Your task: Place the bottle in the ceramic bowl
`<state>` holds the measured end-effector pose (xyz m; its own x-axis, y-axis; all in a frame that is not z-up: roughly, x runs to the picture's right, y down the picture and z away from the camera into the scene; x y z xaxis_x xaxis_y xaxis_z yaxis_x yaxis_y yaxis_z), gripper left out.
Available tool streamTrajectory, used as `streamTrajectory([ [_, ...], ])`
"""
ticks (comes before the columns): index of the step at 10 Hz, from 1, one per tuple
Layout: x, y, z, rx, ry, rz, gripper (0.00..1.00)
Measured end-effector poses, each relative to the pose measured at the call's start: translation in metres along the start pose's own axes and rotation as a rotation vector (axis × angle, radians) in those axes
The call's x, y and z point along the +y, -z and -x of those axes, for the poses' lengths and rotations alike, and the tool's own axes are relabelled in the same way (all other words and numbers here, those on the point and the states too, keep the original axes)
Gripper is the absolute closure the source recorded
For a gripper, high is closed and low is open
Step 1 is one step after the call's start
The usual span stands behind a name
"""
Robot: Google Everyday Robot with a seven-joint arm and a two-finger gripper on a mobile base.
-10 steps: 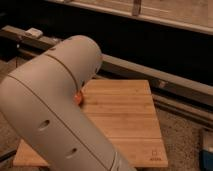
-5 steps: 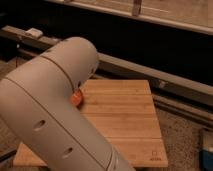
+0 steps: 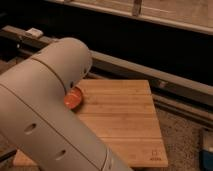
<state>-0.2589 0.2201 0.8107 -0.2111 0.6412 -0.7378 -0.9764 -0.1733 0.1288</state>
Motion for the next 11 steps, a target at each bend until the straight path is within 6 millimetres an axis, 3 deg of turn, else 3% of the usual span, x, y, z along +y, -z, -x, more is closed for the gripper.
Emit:
streamTrajectory([
  [2, -0.019, 0.005, -0.005, -0.006, -0.012, -0.013, 0.86],
  [4, -0.046, 0.012, -0.012, -0.005, -0.047, -0.017, 1.00],
  [8, -0.086, 0.039, -0.018, -0.036, -0.104, -0.037, 1.00],
  [11, -0.080, 0.078, -0.002, -0.091, -0.075, -0.038, 1.00],
])
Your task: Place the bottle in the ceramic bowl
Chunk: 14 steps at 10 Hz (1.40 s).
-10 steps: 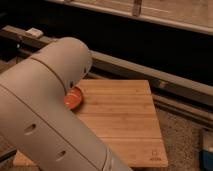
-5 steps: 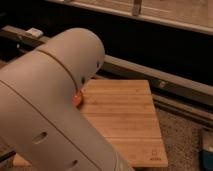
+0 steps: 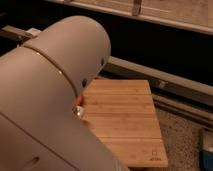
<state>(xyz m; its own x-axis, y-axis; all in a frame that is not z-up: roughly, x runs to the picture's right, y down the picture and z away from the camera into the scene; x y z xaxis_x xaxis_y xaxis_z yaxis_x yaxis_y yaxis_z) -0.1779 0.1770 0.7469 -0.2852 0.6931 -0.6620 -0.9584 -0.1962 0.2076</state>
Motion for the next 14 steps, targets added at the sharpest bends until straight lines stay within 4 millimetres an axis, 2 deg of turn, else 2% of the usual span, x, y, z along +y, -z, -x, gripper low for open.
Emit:
streamTrajectory([
  [2, 0.021, 0.024, 0.017, -0.033, 0.057, 0.008, 1.00],
  [4, 0.053, 0.049, 0.041, -0.065, 0.134, 0.012, 1.00],
  [7, 0.091, 0.067, 0.071, -0.093, 0.233, 0.006, 1.00],
  [9, 0.103, 0.072, 0.094, -0.097, 0.265, 0.006, 1.00],
  [11, 0.107, 0.072, 0.113, -0.087, 0.271, 0.007, 1.00],
  [12, 0.107, 0.070, 0.119, -0.076, 0.272, 0.008, 0.96],
  [14, 0.116, 0.057, 0.126, -0.042, 0.289, 0.007, 0.76],
])
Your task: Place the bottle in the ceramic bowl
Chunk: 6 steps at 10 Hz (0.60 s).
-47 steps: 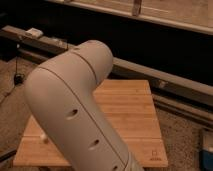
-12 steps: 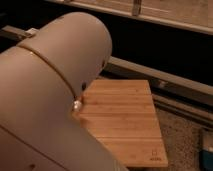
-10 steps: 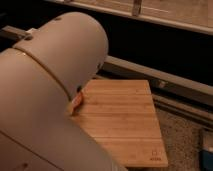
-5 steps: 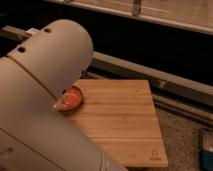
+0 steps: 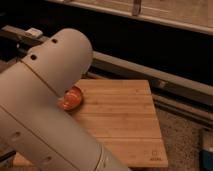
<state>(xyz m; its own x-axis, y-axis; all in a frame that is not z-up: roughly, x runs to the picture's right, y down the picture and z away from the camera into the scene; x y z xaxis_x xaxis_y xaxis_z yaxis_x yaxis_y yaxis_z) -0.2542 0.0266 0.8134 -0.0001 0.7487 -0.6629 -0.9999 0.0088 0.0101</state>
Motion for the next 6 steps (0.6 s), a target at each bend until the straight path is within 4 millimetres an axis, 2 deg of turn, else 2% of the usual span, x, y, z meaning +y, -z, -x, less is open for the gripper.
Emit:
streamTrajectory([
  [1, 0.002, -0.005, 0.002, 0.011, 0.005, 0.001, 0.69],
  [3, 0.009, -0.016, 0.007, 0.041, 0.024, 0.006, 0.45],
  [5, 0.013, -0.023, 0.010, 0.058, 0.036, 0.009, 0.26],
  [6, 0.013, -0.025, 0.012, 0.063, 0.038, 0.007, 0.21],
])
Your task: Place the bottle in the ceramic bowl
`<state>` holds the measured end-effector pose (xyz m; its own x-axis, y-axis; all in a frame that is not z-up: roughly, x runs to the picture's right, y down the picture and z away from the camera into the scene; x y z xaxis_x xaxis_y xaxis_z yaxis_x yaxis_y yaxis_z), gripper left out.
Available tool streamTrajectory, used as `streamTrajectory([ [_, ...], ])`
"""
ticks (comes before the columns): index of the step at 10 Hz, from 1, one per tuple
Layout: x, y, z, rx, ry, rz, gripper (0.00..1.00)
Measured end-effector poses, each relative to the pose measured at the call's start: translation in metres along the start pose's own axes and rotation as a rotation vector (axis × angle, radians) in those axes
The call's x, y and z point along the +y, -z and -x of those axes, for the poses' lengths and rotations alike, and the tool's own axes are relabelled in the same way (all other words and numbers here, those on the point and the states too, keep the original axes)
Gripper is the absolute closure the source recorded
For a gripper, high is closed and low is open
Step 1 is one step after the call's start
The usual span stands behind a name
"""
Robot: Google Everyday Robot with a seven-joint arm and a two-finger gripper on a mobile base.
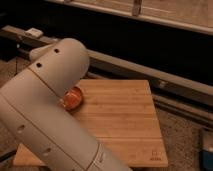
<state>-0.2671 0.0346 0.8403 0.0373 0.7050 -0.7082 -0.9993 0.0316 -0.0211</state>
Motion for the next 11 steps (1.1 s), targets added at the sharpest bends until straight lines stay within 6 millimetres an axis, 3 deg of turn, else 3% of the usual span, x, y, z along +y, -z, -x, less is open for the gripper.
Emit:
streamTrajectory([
  [5, -0.013, -0.001, 0.003, -0.006, -0.013, -0.026, 0.20],
  [11, -0.013, 0.000, 0.004, -0.009, -0.014, -0.026, 0.20],
])
